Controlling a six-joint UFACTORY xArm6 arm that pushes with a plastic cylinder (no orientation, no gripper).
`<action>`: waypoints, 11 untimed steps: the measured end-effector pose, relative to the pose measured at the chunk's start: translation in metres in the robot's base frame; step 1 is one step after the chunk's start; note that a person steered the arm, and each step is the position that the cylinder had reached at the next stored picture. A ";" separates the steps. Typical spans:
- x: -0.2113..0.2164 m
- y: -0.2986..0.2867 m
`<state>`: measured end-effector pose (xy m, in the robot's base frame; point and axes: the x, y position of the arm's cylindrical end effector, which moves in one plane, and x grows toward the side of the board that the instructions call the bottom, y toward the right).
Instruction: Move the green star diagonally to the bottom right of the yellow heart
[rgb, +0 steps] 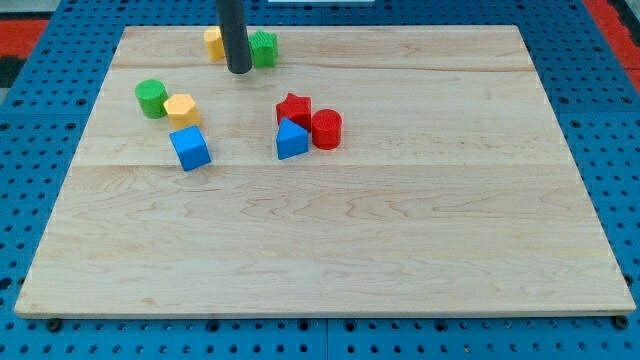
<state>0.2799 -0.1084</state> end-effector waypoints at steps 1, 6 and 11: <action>0.006 0.014; -0.067 0.095; -0.008 0.121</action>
<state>0.2718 0.0128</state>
